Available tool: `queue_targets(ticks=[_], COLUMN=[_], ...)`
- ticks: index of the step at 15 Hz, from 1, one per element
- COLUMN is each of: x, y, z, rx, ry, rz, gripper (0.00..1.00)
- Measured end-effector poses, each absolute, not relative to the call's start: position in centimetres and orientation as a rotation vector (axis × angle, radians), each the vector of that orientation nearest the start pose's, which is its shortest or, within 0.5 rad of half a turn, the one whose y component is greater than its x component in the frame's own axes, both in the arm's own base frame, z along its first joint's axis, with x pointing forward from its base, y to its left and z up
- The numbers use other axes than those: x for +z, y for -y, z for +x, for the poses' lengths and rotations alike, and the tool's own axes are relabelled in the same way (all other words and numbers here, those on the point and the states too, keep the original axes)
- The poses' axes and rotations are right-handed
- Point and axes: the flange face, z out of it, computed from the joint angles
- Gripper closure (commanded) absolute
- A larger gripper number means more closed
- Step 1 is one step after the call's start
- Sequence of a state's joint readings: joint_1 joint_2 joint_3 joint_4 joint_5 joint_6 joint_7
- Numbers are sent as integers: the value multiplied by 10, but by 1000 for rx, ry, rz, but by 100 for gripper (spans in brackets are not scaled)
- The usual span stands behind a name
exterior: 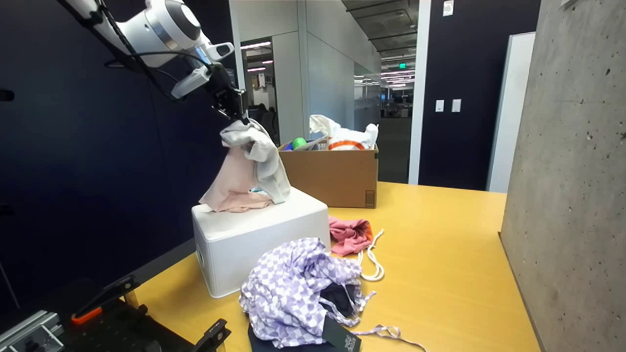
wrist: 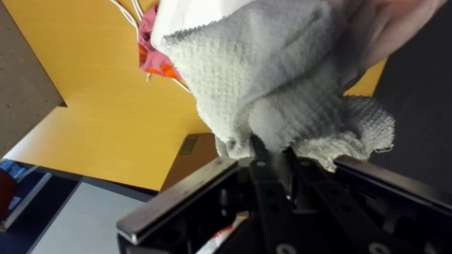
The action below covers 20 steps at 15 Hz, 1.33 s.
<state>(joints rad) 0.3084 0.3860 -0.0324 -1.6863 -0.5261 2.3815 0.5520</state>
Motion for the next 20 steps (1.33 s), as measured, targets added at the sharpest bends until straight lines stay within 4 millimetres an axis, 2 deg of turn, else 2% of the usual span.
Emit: queue_targets(ticks=[2,4,7,8,9,11,13,16,18,20], x=[378,348,316,306,297,283,282,305,326,339], y=[-167,-159,-173,-181,-187,-195,-196,-190,-174,-144], z=[672,680,690,693,695,699,701,708,714,721], rx=[-690,-630,-589,-582,-573,-558,-561,-622,-646,-620], ry=[63,62,126,149,167,186,181,116,17,-95], rz=[-3360,-3387,-3400,-3402,-3403,-3403,-3390,-3341,-3285,-3234], gripper=[97,97,97,65,64,50,36,14,1,0])
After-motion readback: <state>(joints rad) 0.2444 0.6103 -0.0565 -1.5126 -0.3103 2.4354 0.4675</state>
